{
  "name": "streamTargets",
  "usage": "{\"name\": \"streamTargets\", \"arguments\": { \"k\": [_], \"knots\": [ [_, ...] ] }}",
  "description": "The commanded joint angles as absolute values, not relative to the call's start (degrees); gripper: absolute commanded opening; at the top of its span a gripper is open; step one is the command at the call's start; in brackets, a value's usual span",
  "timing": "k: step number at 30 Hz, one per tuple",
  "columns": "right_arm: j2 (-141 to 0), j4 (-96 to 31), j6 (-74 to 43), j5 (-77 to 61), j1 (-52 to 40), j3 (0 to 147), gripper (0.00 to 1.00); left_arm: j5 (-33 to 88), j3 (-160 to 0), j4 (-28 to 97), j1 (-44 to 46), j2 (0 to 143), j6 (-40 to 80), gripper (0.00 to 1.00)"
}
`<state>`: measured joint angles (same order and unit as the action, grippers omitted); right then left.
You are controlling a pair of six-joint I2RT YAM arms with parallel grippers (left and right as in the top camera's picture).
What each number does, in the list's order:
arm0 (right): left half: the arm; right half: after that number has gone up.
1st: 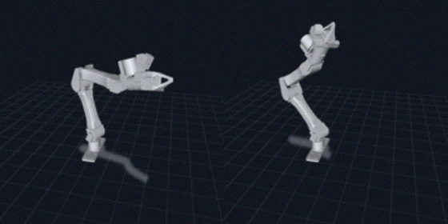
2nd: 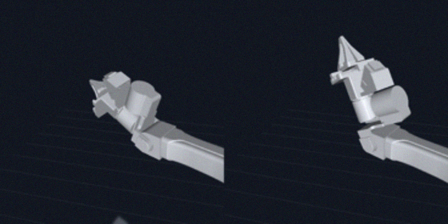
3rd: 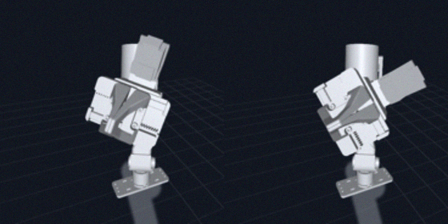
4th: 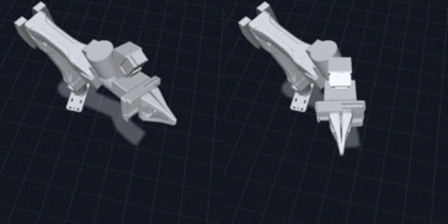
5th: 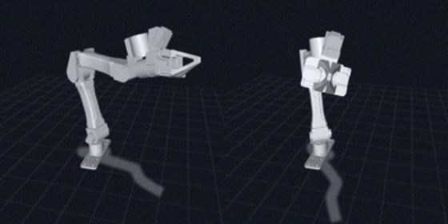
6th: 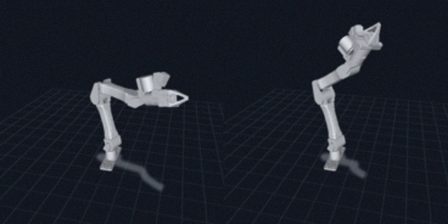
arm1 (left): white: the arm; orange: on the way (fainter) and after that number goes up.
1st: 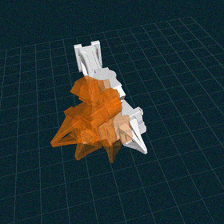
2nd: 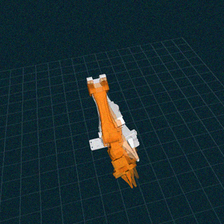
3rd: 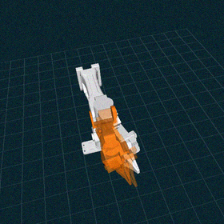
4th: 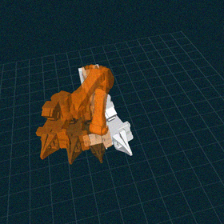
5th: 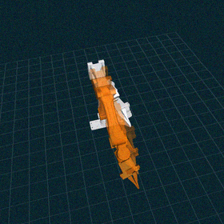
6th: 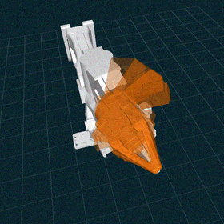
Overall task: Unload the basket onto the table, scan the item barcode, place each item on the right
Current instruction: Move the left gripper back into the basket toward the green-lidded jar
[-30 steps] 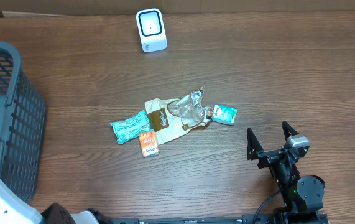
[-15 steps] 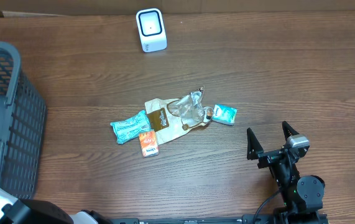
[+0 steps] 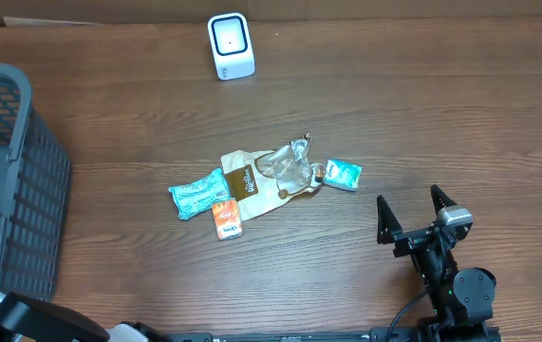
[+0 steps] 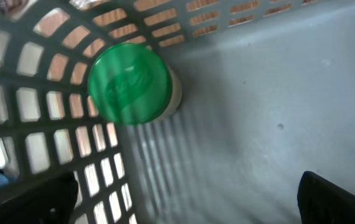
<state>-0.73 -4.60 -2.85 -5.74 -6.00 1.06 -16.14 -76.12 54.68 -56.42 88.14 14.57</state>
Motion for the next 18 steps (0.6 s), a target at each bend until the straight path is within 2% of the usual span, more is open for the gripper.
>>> {"name": "streamTargets", "arguments": {
  "k": [1, 11, 18],
  "knots": [
    [-0.2, -4.4, -2.9, -5.7, -5.8, 0.4, 1.0, -17.3, -74.0, 52.3, -58.0, 88.0, 10.2, 1.0],
    [-0.2, -4.4, -2.9, -5.7, -5.8, 0.4, 1.0, -16.5, -73.3, 48.1, -63.9, 89.2, 7.8, 1.0],
    [-0.2, -4.4, -2.9, -5.7, -5.8, 0.4, 1.0, -16.5, -73.3, 47.0, -64.9, 94.1, 7.7, 1.0]
  ]
}}
